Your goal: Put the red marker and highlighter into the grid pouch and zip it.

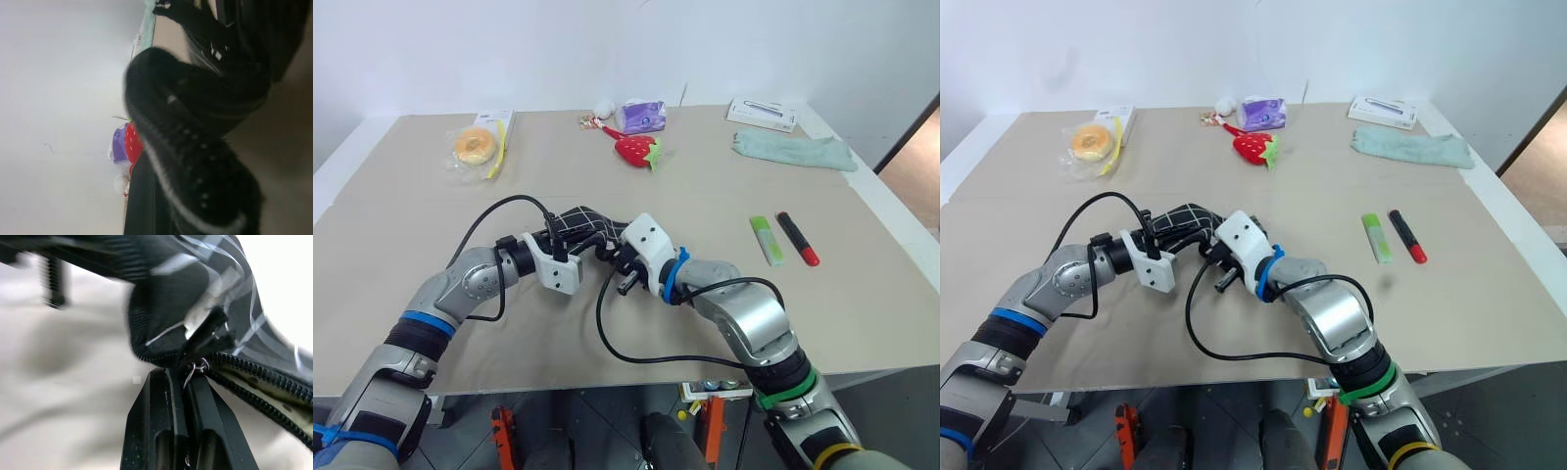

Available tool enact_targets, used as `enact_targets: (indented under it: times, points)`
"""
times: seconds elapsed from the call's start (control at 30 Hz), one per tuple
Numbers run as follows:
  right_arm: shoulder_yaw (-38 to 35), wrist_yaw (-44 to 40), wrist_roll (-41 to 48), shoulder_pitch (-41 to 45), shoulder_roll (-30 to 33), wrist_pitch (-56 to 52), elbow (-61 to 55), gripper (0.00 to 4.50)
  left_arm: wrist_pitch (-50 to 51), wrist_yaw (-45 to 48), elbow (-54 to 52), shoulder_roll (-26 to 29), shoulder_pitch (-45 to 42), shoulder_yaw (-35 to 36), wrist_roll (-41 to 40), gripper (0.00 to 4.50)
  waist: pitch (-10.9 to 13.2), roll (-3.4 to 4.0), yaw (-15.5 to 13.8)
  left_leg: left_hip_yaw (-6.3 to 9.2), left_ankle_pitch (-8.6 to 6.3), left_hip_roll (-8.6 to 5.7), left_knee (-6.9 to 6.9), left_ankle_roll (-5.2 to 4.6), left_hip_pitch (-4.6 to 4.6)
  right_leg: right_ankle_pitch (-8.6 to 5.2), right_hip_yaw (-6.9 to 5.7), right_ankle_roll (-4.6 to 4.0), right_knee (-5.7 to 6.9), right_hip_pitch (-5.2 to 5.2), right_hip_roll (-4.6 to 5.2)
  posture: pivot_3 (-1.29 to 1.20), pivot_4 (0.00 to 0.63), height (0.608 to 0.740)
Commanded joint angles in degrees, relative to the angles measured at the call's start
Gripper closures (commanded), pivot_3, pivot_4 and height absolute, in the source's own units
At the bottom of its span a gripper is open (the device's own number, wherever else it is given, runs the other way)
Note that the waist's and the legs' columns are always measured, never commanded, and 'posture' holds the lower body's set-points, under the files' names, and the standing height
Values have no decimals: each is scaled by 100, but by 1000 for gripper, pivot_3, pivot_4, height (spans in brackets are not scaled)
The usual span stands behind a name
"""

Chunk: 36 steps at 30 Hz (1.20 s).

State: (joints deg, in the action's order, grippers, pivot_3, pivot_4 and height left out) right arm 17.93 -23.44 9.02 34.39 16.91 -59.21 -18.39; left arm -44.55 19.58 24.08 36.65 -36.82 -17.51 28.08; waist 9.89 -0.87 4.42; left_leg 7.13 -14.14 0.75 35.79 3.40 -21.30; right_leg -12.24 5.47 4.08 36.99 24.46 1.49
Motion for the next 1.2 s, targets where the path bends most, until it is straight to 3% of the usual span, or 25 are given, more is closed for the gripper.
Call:
enact_targets:
  times: [0.03, 0.23, 0.5, 0.67, 0.93, 1.17, 1.2]
  points:
    - [-312, 42, 28, 208, 11, 30, -174, 4447, -63, 46, -154, 27, 49, 56, -91, 4500, 0, 0, 2, 0, 0, 0, 0, 0, 0, 0, 0, 0, 0, 0, 0, 0, 150, 740]
    - [-481, -97, 134, 190, 117, 139, -284, 4447, -61, 101, -163, 44, 73, 86, -102, 4500, 0, 0, 5, 1, 0, 2, -2, 0, 0, 0, -1, 0, 0, 0, -2, 0, 150, 740]
    - [175, -732, 537, -36, 166, 169, -1169, 4447, -64, 93, -115, 1, 6, 78, -72, 4500, 0, 0, 7, 2, 0, 2, -2, -1, 0, -1, -1, 0, 0, 0, -2, 0, 150, 740]
    - [198, -666, 472, -10, 235, 38, -1070, 4447, -79, 66, -121, -1, 0, 90, -63, 4500, 0, 0, 3, 3, 0, 0, 4, 0, -2, 0, -3, 0, 0, -1, 0, 0, 150, 740]
    - [-149, -180, 69, 23, 441, 115, -339, 4447, -70, 78, -168, 31, 39, 104, -72, 4500, 0, 0, 0, 6, 1, 1, 5, 1, -1, 3, -6, -4, 1, -2, -1, 0, 150, 740]
    - [-666, -194, 417, -24, 165, -27, -350, 4447, -50, 89, -155, 47, 36, 102, -53, 4500, 0, 0, 5, 8, 0, 1, 2, -1, -2, 0, -7, -2, 1, -1, -2, 0, 150, 740]
    - [-711, -193, 464, -16, 139, -92, -359, 4094, -48, 90, -155, 46, 35, 102, -51, 4500, 0, 0, 4, 8, 0, 1, 3, -1, -2, 0, -7, -3, 1, -2, -1, 0, 150, 740]
